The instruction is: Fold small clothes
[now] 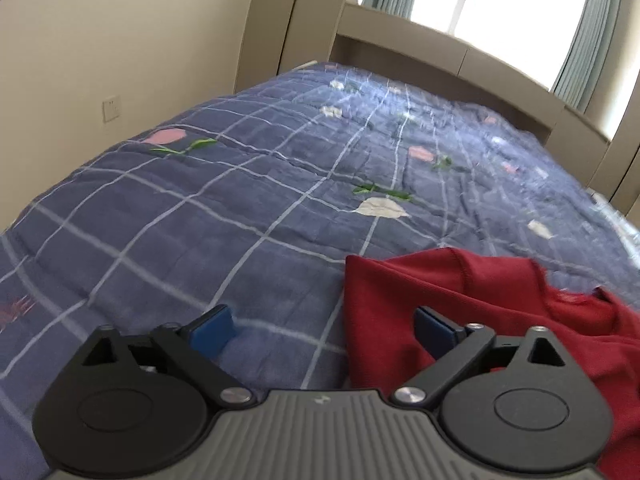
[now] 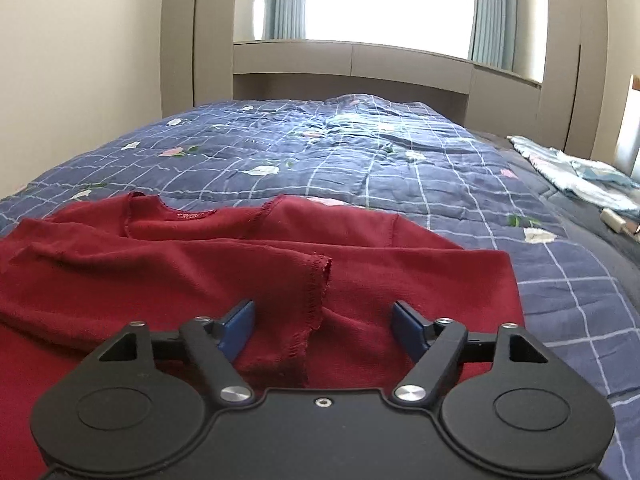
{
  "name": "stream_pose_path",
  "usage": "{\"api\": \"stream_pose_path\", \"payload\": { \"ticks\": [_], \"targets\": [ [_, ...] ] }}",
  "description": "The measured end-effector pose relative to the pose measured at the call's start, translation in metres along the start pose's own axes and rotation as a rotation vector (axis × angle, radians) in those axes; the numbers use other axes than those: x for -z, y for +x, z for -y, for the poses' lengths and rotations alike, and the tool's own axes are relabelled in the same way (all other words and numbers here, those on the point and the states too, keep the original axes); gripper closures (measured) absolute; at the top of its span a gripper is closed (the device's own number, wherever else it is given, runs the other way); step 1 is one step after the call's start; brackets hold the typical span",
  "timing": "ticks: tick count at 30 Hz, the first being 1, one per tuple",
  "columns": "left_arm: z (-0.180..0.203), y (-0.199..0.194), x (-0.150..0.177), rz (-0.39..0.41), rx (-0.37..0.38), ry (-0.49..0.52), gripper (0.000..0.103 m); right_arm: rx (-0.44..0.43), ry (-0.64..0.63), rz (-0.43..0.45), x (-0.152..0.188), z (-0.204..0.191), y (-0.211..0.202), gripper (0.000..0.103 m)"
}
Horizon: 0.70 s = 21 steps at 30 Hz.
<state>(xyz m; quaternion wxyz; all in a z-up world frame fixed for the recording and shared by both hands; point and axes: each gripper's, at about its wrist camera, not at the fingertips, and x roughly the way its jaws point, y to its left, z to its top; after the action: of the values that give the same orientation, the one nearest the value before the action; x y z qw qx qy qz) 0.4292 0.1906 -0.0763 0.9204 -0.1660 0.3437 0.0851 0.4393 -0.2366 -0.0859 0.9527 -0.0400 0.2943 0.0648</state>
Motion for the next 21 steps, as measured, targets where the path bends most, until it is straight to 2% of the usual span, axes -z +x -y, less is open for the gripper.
{"api": "stream_pose_path", "payload": {
  "ticks": [3,6,11,15,18,21],
  "targets": [
    [-0.006,-0.032,0.014,0.026,0.035,0.018,0.001,-0.004,0.011,0.006,0.002,0.002,-0.001,0.022],
    [-0.008,-0.062,0.036,0.031,0.065,0.084,0.0,0.001,0.001,0.009,0.003,-0.001,-0.002,0.019],
    [0.011,-0.07,0.066,-0.018,0.071,0.229,0.0,0.007,-0.008,0.011,0.003,-0.002,-0.001,0.017],
    [0.042,-0.054,0.074,0.019,-0.063,0.355,0.0,-0.003,0.001,0.008,0.004,-0.002,0.0,0.016],
    [0.054,-0.046,0.075,0.056,-0.166,0.369,0.0,-0.006,0.003,0.009,0.004,-0.001,0.0,0.015],
    [0.059,-0.051,0.074,0.139,-0.262,0.383,0.006,-0.008,0.0,0.01,0.005,0.0,0.001,0.015]
  ]
}}
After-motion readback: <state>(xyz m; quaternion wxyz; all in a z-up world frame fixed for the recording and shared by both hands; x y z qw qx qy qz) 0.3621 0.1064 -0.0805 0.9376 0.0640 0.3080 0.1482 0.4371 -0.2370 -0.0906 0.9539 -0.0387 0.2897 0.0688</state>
